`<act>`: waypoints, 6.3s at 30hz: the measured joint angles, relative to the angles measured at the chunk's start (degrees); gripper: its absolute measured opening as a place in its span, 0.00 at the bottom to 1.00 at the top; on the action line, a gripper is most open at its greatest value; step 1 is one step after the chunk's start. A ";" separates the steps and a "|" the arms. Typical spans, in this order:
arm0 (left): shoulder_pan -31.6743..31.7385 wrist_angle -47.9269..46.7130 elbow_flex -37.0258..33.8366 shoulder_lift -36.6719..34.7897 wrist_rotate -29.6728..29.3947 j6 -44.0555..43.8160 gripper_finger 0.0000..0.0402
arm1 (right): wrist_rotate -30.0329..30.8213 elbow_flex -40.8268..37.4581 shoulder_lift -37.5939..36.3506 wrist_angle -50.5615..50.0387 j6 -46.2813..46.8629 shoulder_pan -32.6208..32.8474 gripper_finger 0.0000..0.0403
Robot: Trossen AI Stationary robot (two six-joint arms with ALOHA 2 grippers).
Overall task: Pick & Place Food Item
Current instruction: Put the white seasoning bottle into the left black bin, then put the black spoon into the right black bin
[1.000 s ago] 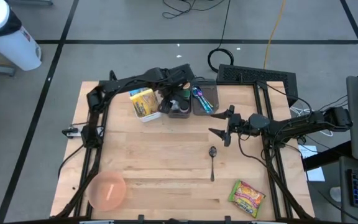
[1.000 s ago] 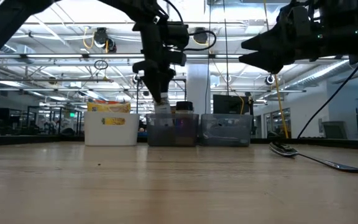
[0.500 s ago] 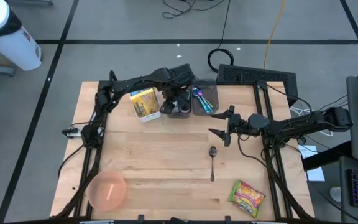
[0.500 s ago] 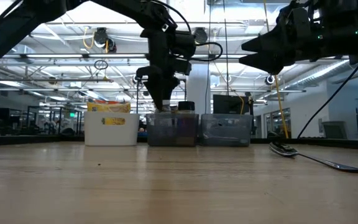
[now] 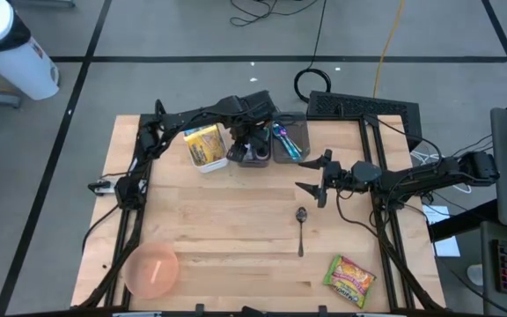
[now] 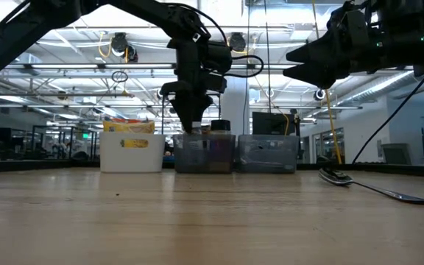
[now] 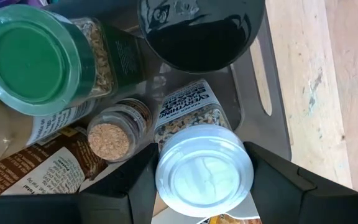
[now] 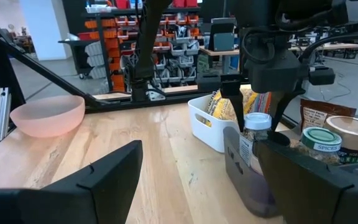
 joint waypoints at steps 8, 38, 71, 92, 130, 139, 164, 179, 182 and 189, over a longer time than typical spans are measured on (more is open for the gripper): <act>-0.05 0.38 -0.07 0.09 -0.96 -2.22 0.55 | -0.01 0.00 0.00 0.01 -0.06 0.00 0.77; -1.99 -10.07 17.75 -3.95 -9.54 -15.99 0.83 | -0.02 0.00 0.00 -0.41 -0.10 0.00 0.77; -22.55 53.86 -65.82 -62.26 -5.80 -58.17 0.83 | 0.15 -8.48 0.29 1.17 20.79 0.88 0.77; -40.50 121.63 -86.66 -39.32 -27.54 -66.72 0.83 | 0.09 -6.06 2.22 6.09 12.37 6.71 0.77; -27.85 121.29 -71.97 -23.54 -0.42 -59.85 0.83 | -8.86 2.80 17.64 -27.32 21.57 7.91 0.62; -22.00 120.14 -71.97 -23.54 7.40 -59.87 0.83 | -8.59 2.71 20.47 -23.90 21.11 6.64 0.36; -12.41 120.64 -71.97 -23.56 20.46 -59.98 0.83 | -4.19 15.47 12.42 -20.61 -7.62 -0.06 0.00; -16.60 120.59 -67.10 -23.61 14.48 -53.75 0.83 | -4.16 17.35 24.29 -6.59 -7.85 0.44 0.00; -16.81 118.20 -67.10 -23.61 12.01 -53.80 0.83 | -4.23 17.35 23.36 -6.38 -8.48 0.48 0.00; -16.79 116.51 -67.10 -23.61 10.23 -55.41 0.83 | -4.20 17.35 22.45 -6.38 -9.55 0.48 0.00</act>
